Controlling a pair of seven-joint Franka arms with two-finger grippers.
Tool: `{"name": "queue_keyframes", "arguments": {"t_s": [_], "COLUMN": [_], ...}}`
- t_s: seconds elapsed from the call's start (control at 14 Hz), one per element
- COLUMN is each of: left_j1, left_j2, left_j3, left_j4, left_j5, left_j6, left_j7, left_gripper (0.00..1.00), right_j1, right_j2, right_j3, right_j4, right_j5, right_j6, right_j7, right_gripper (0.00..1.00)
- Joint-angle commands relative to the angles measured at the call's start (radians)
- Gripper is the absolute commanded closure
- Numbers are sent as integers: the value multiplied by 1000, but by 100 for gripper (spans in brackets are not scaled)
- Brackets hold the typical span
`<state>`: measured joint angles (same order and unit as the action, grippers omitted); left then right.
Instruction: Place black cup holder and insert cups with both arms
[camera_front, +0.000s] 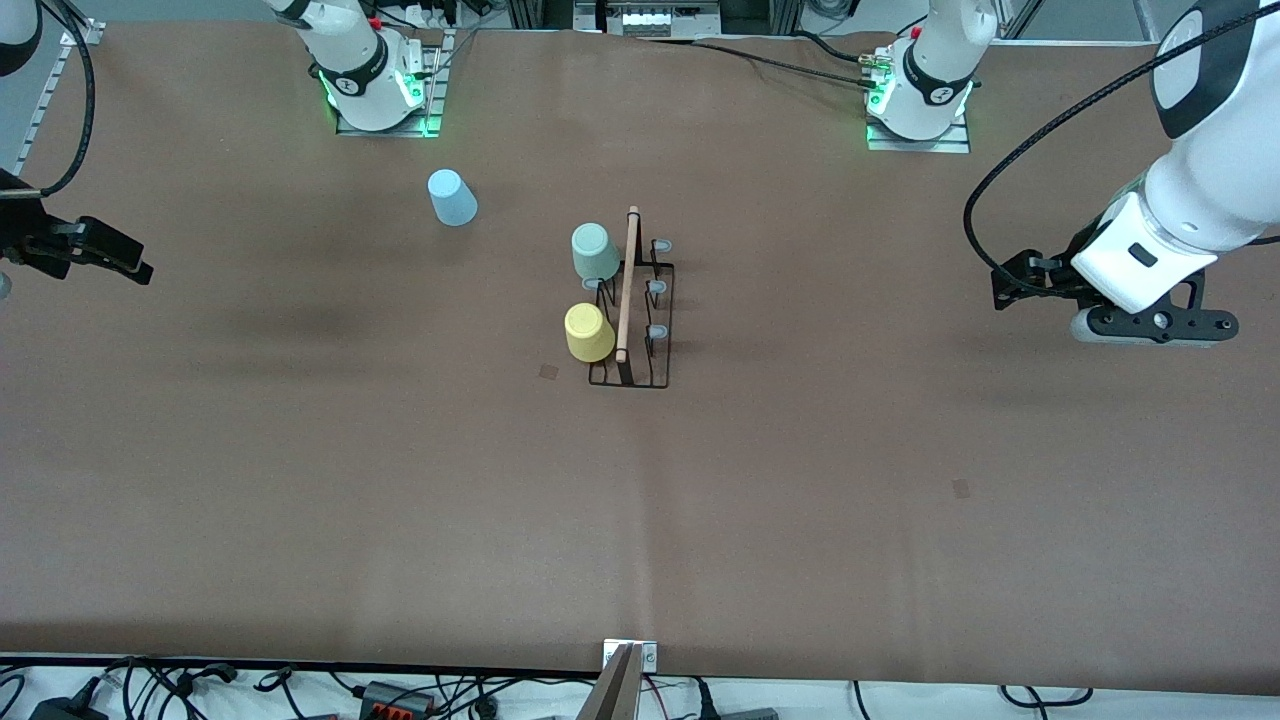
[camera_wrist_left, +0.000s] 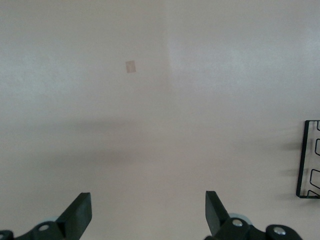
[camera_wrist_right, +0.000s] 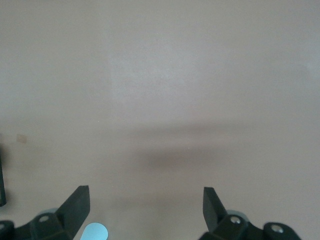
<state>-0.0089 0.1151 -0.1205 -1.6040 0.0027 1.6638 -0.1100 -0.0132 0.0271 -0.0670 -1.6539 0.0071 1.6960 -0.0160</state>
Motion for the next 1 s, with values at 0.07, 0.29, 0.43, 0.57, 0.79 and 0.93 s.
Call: {"name": "queue_keyframes", "arguments": {"t_s": [0.07, 0.29, 0.43, 0.57, 0.79, 0.93], "left_j1": [70, 153, 152, 147, 138, 138], "left_j2": [27, 52, 52, 54, 52, 52], "left_j3": [9, 9, 4, -2, -13, -18], "left_j4": [16, 18, 18, 38, 44, 45], "left_j5": [-93, -208, -204, -202, -141, -138], "left_j6": [-48, -65, -58, -62, -64, -62], "left_j7": [16, 73, 81, 76, 76, 76], "left_gripper": [0, 0, 0, 0, 0, 0], "right_j1": [-10, -11, -13, -13, -11, -13], "right_j2": [-30, -35, -36, -38, -35, -35], "right_j3": [15, 13, 13, 13, 13, 13], "right_j4": [-24, -27, -29, -30, -34, -34], "right_j5": [-15, -12, -10, -10, -10, -9], "right_j6": [-7, -19, -22, -21, -12, -9], "right_j7": [-2, -2, -12, -13, -13, -12], "right_gripper": [0, 0, 0, 0, 0, 0]}}
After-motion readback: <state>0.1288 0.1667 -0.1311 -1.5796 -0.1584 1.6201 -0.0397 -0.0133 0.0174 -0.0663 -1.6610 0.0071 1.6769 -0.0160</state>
